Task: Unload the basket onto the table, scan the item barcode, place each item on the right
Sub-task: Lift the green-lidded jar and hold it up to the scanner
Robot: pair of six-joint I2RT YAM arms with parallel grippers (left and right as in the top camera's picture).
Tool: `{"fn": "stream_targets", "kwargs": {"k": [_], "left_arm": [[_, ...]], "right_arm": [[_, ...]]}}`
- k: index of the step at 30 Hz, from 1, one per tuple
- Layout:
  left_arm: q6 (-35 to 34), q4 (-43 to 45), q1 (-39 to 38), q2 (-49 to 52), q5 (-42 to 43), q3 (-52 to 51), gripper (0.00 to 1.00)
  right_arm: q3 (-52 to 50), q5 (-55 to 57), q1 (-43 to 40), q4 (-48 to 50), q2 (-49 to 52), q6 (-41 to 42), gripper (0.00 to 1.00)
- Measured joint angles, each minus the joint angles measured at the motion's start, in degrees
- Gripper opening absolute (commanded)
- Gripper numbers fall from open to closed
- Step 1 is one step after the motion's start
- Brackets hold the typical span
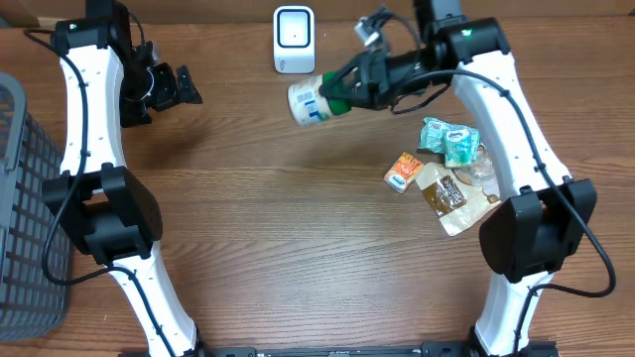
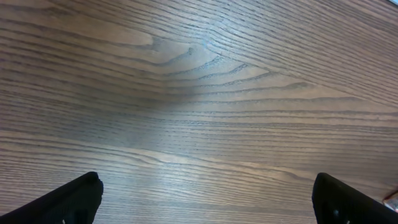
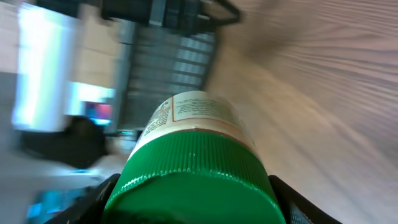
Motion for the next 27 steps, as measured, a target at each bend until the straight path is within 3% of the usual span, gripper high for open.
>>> {"fn": "stream_targets", "kwargs": {"k": [7, 13, 21, 27], "left_arm": [[0.02, 0.02, 0.0, 0.0, -0.2, 0.0, 1.0], [0.02, 0.0, 0.0, 0.0, -0.2, 0.0, 1.0], [0.0, 0.0, 0.0, 0.0, -0.2, 0.0, 1.0], [0.0, 0.02, 0.0, 0.0, -0.2, 0.0, 1.0]], "right_arm": [[-0.04, 35.67, 9.84, 8.68, 0.02, 0.11, 0.55], [-0.98, 61.33, 15.63, 27.36, 1.81, -2.25, 0.53], [-1.84, 71.65, 14.95, 56.19, 10.36, -17.09, 0.47], [-1.95, 73.37, 14.78, 71.84, 17.11, -31.17, 0.47]]}}
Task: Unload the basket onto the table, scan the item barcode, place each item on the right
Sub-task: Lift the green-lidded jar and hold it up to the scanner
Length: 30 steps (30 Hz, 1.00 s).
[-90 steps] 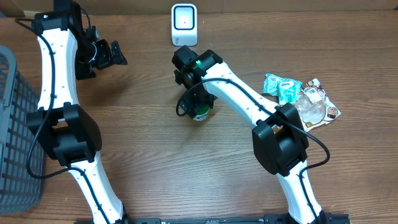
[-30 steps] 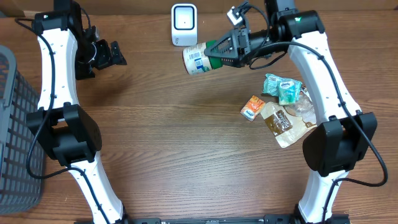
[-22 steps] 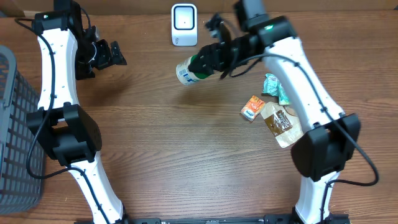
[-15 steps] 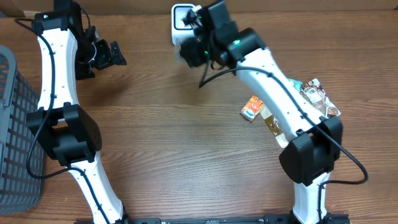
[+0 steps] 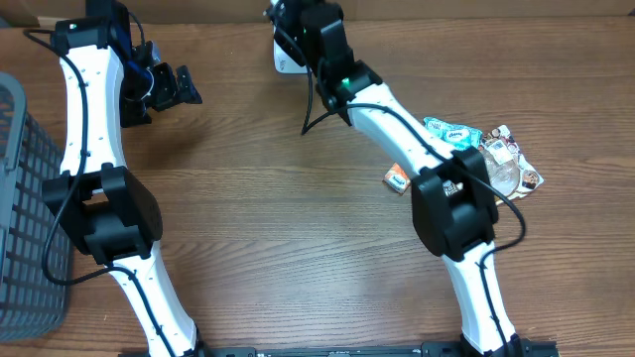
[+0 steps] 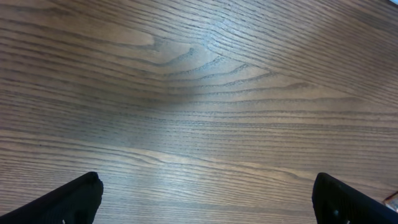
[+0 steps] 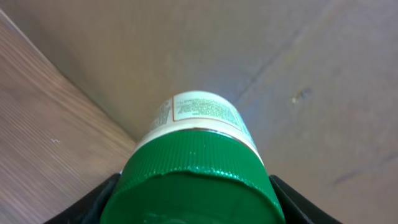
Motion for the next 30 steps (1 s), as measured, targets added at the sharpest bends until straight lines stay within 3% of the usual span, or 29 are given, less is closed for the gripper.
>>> {"fn": "stream_targets", "kwargs": {"k": [8, 13, 23, 30], "left_arm": [[0.02, -0.02, 0.0, 0.0, 0.0, 0.0, 0.99], [0.02, -0.02, 0.0, 0.0, -0.02, 0.0, 0.99], [0.0, -0.02, 0.0, 0.0, 0.0, 0.0, 0.99], [0.0, -0.02, 0.0, 0.0, 0.0, 0.0, 1.0]], "right_arm": [[-0.24, 5.31, -0.15, 14.01, 8.5, -21.24, 0.47], [-0.46, 7.26, -0.79, 15.45, 10.95, -29.0, 0.48], [-0.5, 8.26, -1.36, 16.7, 11.08, -32.41, 0.48], [-0.55, 8.24, -0.96, 22.77, 11.08, -32.04, 0.49]]}}
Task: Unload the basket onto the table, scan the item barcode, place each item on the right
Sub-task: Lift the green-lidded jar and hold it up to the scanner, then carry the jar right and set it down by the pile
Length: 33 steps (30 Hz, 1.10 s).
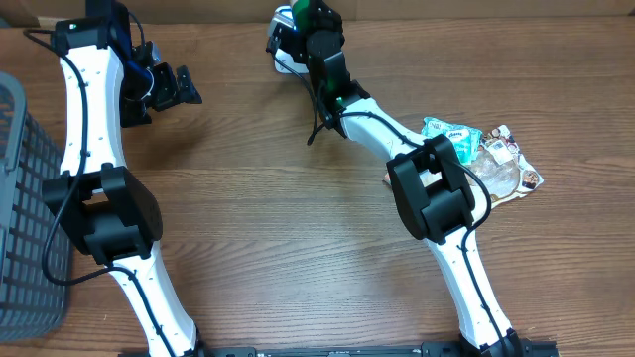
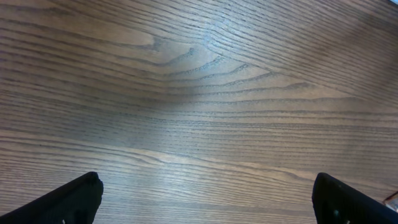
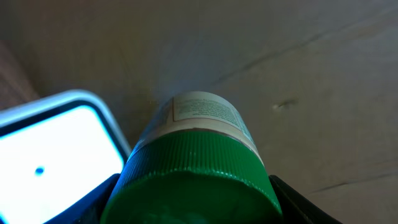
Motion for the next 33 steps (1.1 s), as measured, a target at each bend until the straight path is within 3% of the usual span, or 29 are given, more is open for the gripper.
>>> {"fn": "stream_targets", "kwargs": {"k": [3, 9, 12, 18, 23, 28, 33], "left_arm": [[0.02, 0.0, 0.0, 0.0, -0.02, 0.0, 0.99], [0.0, 0.02, 0.0, 0.0, -0.02, 0.0, 0.99], [0.0, 0.0, 0.0, 0.0, 0.0, 0.0, 0.99], [0.02, 0.0, 0.0, 0.0, -0.02, 0.0, 0.99], [0.0, 0.0, 0.0, 0.0, 0.0, 0.0, 1.0], [0.0, 0.0, 0.0, 0.0, -0.02, 0.0, 1.0], [0.0, 0.02, 0.0, 0.0, -0.02, 0.0, 0.99]], "right_arm": [[0.0, -0.44, 0.52, -1.25, -0.55, 3.54, 0.48], [-0.35, -4.98, 1.64, -16.17, -6.6, 14.03, 0.48], [-0.55, -9.57, 2.01, -26.8, -13.27, 20.83, 0.48], [-0.33, -32.87, 1.75, -52.37, -30.34, 35.87, 0.49], [0.85, -45.75, 1.42, -75.52, -37.66, 41.59, 0.49], [0.61, -41.07, 0.61, -97.57, -35.1, 43.69, 0.47], [0.09, -29.83, -0.48, -106.92, -30.29, 48.37, 0.47]]}}
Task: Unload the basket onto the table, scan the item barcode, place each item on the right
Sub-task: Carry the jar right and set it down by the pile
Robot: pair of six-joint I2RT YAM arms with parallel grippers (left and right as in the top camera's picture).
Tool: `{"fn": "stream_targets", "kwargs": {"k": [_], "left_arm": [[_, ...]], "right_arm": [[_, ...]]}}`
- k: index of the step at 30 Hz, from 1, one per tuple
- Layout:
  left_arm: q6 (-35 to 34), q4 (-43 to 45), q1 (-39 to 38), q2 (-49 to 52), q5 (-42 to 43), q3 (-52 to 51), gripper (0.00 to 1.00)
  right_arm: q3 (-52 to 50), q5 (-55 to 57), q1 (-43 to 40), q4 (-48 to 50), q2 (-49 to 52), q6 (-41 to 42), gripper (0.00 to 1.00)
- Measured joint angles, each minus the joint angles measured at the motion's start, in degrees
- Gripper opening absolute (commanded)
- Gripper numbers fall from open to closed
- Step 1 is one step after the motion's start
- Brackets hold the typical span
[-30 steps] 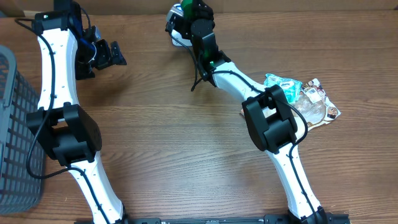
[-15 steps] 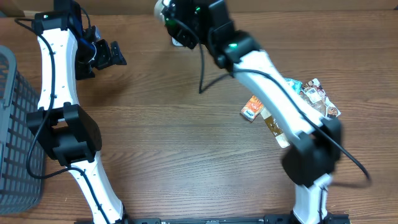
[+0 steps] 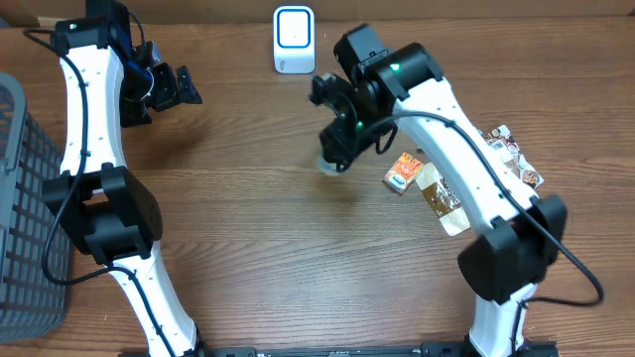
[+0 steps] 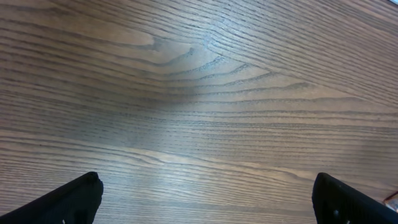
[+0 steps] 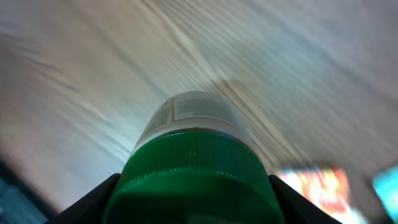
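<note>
My right gripper point(image 5: 193, 202) is shut on the green cap of a white bottle point(image 5: 196, 114) with a printed label. In the overhead view that bottle point(image 3: 328, 165) hangs bottom-down under the right gripper point(image 3: 340, 139), over the table's middle, in front of and a little right of the white scanner point(image 3: 294, 38) at the back edge. My left gripper point(image 3: 175, 87) stays at the back left, open; its dark fingertips point(image 4: 78, 198) frame only bare wood. The barcode cannot be made out.
An orange packet point(image 3: 402, 172), a brown packet point(image 3: 444, 194) and a picture-printed wrapper point(image 3: 508, 151) lie on the right, close to the right arm. A dark mesh basket point(image 3: 22, 198) stands at the left edge.
The right gripper, still shut on the bottle, was up at the scanner's face; now it is nearer the table's middle, with the bottle pointing down at the wood. The left arm has not moved.
The right gripper first held the bottle sideways just in front of the scanner. Then the arm stood at the scanner, and after that the bottle was right beside its lit face. Now the bottle hangs over the table's middle. The left gripper stayed open throughout.
</note>
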Motion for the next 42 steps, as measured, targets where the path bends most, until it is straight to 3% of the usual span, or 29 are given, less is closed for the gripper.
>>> {"fn": "stream_targets", "kwargs": {"k": [7, 18, 20, 22, 25, 26, 42], "left_arm": [[0.02, -0.02, 0.0, 0.0, 0.0, 0.0, 1.0], [0.02, -0.02, 0.0, 0.0, 0.0, 0.0, 0.99], [0.02, -0.02, 0.0, 0.0, 0.0, 0.0, 1.0], [0.02, -0.02, 0.0, 0.0, 0.0, 0.0, 1.0], [0.0, -0.02, 0.0, 0.0, 0.0, 0.0, 1.0], [0.0, -0.02, 0.0, 0.0, 0.0, 0.0, 1.0], [0.0, -0.02, 0.0, 0.0, 0.0, 0.0, 0.99]], "right_arm": [[0.0, 13.46, -4.28, 2.56, 5.66, 10.01, 0.46], [0.0, 18.29, -14.51, 8.24, 10.43, 25.35, 0.46], [0.0, 18.29, -16.13, 8.15, 10.8, 26.82, 0.56], [0.0, 18.08, -17.44, 7.98, 11.15, 27.91, 0.78], [0.0, 17.4, -18.56, 8.02, 11.43, 28.57, 0.9], [0.0, 17.07, -18.64, 8.13, 11.43, 28.68, 1.0], [4.81, 15.74, -18.25, 3.63, 11.41, 29.55, 1.0]]}}
